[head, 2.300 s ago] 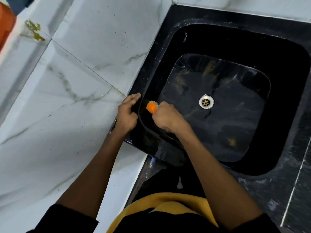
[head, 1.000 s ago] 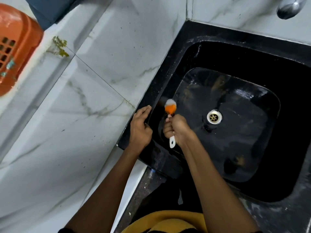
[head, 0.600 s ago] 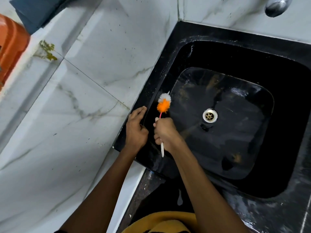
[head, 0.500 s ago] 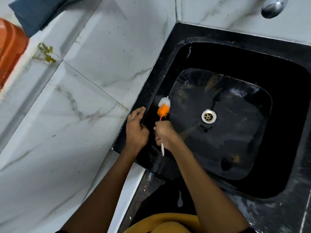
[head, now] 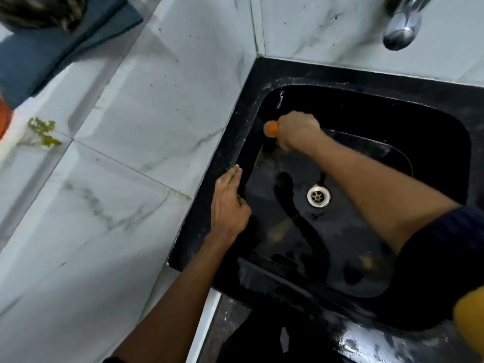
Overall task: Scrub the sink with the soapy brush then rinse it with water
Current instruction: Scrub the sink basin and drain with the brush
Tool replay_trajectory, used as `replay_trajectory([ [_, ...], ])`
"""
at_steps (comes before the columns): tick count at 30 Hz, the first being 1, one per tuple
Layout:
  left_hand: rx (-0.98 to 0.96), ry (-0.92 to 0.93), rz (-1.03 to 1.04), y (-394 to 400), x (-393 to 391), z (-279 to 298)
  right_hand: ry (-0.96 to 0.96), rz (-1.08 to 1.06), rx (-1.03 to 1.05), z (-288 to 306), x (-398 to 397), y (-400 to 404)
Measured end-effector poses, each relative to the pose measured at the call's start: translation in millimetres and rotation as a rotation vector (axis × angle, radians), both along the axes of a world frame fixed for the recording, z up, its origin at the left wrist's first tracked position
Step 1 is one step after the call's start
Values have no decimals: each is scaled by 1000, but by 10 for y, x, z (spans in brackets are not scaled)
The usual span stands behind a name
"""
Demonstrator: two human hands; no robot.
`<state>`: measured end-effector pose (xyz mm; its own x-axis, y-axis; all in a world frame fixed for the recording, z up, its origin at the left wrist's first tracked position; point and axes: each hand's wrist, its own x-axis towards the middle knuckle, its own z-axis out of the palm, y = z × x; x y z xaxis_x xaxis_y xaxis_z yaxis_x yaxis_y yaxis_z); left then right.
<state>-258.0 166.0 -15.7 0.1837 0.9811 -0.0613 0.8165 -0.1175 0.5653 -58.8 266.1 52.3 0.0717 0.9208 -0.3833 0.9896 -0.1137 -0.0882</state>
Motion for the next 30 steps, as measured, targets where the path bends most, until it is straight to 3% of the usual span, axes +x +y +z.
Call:
replay_trajectory([
  [3, 1, 13, -56, 138, 101, -14, -205, 107, 82, 206, 248, 401],
  [8, -14, 50, -91, 355, 247, -27, -377, -125, 22, 308, 438, 788],
  [14, -34, 100, -78, 477, 357, -37, -395, 379, 168, 188, -160, 899],
  [18, -16, 99, -71, 454, 365, -77, -530, 63, 21, 278, 284, 962],
  [20, -15, 95, -61, 426, 399, -86, -553, -29, 44, 244, 366, 996],
  [22, -12, 99, -45, 415, 436, -80, -495, 45, 111, 184, 211, 1061],
  [26, -12, 128, -32, 424, 457, -68, -435, 444, 243, 195, -10, 985],
  [30, 17, 132, -7, 415, 478, -92, -555, 72, 37, 194, 545, 936],
])
